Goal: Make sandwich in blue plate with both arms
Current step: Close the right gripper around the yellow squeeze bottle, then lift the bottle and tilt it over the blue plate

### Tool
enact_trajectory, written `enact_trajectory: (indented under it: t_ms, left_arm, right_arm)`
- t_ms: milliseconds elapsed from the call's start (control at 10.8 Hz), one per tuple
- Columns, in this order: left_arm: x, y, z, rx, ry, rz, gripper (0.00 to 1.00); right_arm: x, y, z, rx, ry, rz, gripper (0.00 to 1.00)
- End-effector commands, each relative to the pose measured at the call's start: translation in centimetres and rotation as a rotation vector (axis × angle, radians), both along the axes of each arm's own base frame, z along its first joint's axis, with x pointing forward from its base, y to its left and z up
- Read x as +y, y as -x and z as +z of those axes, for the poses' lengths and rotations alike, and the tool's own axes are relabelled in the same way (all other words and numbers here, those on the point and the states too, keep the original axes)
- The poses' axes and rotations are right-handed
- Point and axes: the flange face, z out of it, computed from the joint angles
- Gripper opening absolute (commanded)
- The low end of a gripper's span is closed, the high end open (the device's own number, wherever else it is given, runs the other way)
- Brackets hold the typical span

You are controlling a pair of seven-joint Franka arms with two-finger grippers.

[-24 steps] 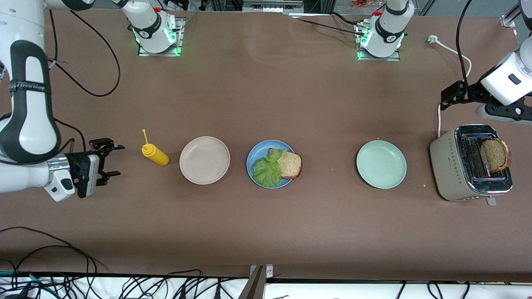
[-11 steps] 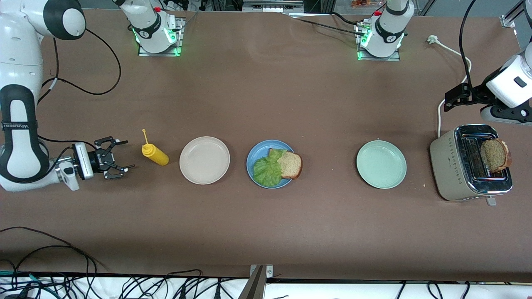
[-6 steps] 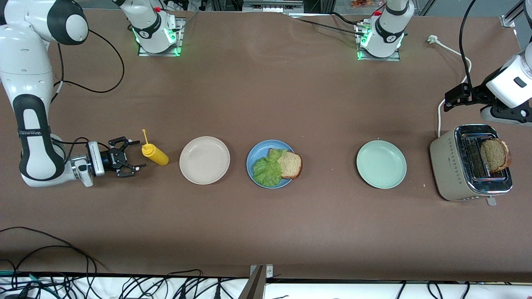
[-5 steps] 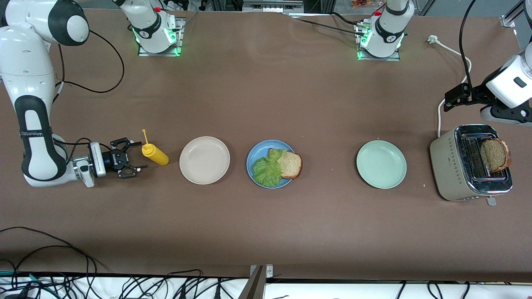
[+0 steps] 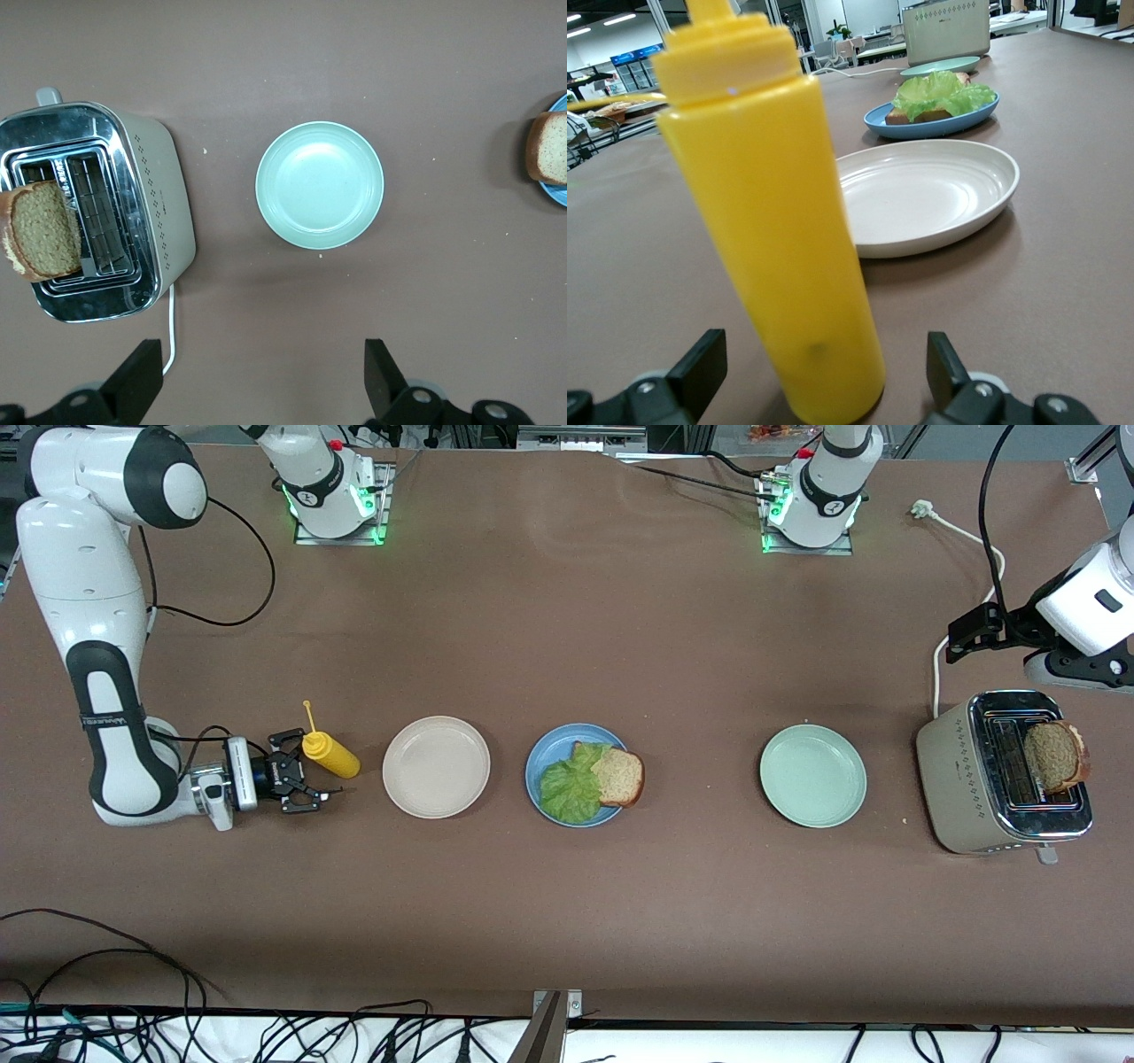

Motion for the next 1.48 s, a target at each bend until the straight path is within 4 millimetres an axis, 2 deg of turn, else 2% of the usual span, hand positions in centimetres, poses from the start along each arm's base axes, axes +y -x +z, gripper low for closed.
enact_trajectory:
  t_ms: [0, 93, 185, 463, 555, 740, 833, 1018, 1111, 1388]
  left_arm:
    - [0.1, -0.1, 0.5, 0.004, 0.008, -0.005, 1.00]
    - [0.2, -0.1, 0.5, 0.004, 0.008, -0.004, 1.00]
    - [0.2, -0.1, 0.5, 0.004, 0.008, -0.004, 1.00]
    - [0.1, -0.1, 0.5, 0.004, 0.008, -0.005, 1.00]
    - [0.2, -0.1, 0.5, 0.004, 0.008, -0.004, 1.00]
    - [0.1, -0.1, 0.5, 0.004, 0.008, -0.005, 1.00]
    - [0.2, -0.1, 0.5, 0.004, 0.008, -0.004, 1.00]
    - [0.2, -0.1, 0.5, 0.004, 0.008, -0.004, 1.00]
    - [0.2, -0.1, 0.5, 0.004, 0.008, -0.004, 1.00]
    - [0.2, -0.1, 0.5, 0.004, 0.008, -0.004, 1.00]
  right_arm:
    - [0.7, 0.0, -0.6, -0.021, -0.002, -0.034, 1.00]
    - [1.0, 0.0, -1.0, -0.017, -0.009, -0.046, 0.94]
    - [1.4, 0.0, -1.2, -0.016, -0.013, -0.049, 0.76]
    - [1.9, -0.4, -0.7, 0.018, 0.004, -0.070, 0.05]
    - [2.4, -0.7, -0.3, 0.016, 0.000, -0.075, 0.00]
    - [4.2, -2.1, 2.3, 0.067, 0.077, -0.090, 0.00]
    - [5.1, -2.7, 4.2, 0.109, 0.167, -0.090, 0.00]
    - [7.4, -4.1, 10.2, 0.186, 0.381, -0.126, 0.00]
    - [9.6, -4.4, 13.3, 0.211, 0.489, -0.133, 0.00]
    - [15.9, -4.2, 18.4, 0.273, 0.714, -0.186, 0.00]
